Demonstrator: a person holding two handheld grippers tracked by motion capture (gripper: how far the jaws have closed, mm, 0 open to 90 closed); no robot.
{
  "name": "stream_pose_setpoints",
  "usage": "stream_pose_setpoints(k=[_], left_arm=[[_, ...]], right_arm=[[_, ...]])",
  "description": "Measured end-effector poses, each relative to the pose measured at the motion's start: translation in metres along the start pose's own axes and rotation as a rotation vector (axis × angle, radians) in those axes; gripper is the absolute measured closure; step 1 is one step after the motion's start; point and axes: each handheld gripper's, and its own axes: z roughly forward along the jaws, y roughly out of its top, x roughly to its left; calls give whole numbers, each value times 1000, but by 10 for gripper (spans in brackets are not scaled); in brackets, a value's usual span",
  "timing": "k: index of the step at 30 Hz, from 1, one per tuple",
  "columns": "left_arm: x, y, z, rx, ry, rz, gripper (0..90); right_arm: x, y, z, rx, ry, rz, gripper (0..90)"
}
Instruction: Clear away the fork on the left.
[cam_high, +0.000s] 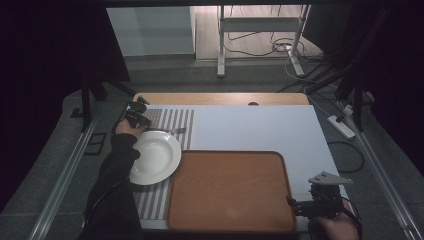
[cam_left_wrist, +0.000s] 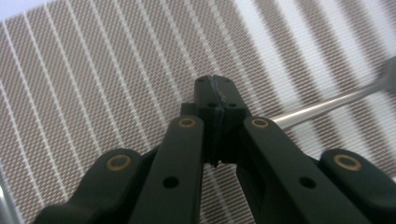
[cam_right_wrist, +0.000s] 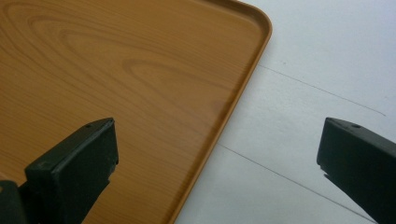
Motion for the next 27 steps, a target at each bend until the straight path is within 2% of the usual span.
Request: stream_pose_setpoints(k=[2, 4, 10, 19, 27], left_arm=[[2, -3, -1, -8, -20, -11, 894], [3, -5, -2, -1, -24, -5, 894], [3, -12, -8, 51, -45, 28, 894], [3, -17, -13, 118, -107, 76, 893], [2, -20, -14, 113, -132, 87, 893]], right_arm=[[0, 0, 0, 1, 0, -1, 0], [0, 0, 0, 1, 0, -1, 0], [1, 0, 1, 2, -1, -6, 0], [1, 0, 1, 9, 4, -8, 0], [1, 1, 1, 12, 1, -10, 0]])
